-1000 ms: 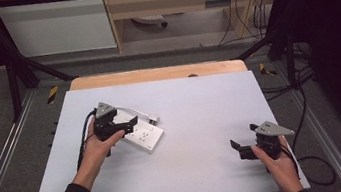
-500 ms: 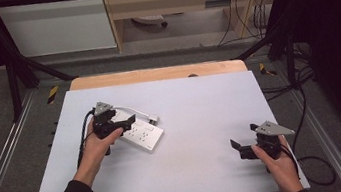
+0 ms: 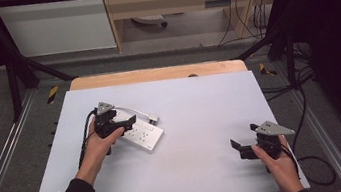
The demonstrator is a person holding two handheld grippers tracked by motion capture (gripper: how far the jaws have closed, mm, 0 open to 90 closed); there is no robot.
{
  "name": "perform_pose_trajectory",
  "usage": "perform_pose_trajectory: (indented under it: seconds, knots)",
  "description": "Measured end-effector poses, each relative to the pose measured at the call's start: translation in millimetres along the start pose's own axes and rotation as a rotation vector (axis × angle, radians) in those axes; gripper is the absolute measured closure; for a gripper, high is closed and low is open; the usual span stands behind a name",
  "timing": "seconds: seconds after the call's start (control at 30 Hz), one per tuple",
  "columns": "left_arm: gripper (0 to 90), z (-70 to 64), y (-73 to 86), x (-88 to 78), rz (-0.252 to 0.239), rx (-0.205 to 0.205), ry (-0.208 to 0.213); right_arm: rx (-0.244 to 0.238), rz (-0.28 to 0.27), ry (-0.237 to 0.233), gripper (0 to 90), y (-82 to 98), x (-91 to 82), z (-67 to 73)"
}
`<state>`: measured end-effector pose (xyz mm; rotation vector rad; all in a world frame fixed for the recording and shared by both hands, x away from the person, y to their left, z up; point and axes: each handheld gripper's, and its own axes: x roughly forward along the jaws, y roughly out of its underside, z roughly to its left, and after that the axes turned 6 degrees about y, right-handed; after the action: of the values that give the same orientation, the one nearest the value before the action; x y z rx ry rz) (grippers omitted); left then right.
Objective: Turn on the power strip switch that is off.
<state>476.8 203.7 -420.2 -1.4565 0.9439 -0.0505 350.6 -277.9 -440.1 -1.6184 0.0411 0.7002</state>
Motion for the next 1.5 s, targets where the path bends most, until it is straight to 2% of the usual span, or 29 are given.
perform_pose_trajectory:
  seconds: [0.2,0.43,0.5,0.73,1.13,1.33,1.5]
  knots:
    - [16.4,-1.1,0.9,3.3,0.015,0.0,0.006,-0.001,0.002,-0.002,3.1,-0.2,0.1,0.5]
    - [29.7,0.6,3.2,7.9,0.044,-0.015,0.01,0.006,-0.001,0.0,3.2,-0.2,-0.3,-0.2]
    - [30.4,0.5,3.9,9.3,0.052,-0.018,0.016,0.005,0.0,-0.001,3.2,-0.3,-0.5,-0.4]
    - [35.0,-2.5,4.4,11.3,0.064,-0.008,0.03,-0.003,-0.003,0.003,3.2,-0.5,-0.7,-1.1]
    - [38.7,-4.1,5.4,14.3,0.068,0.012,0.028,-0.002,-0.004,0.003,3.4,-0.5,-0.8,-1.3]
    - [45.5,-5.7,5.9,16.9,0.069,0.027,0.029,-0.002,-0.003,0.003,3.4,-0.4,-0.7,-1.0]
    - [54.8,-6.9,6.4,18.3,0.073,0.042,0.031,-0.002,-0.004,0.004,3.4,-0.4,-0.7,-1.0]
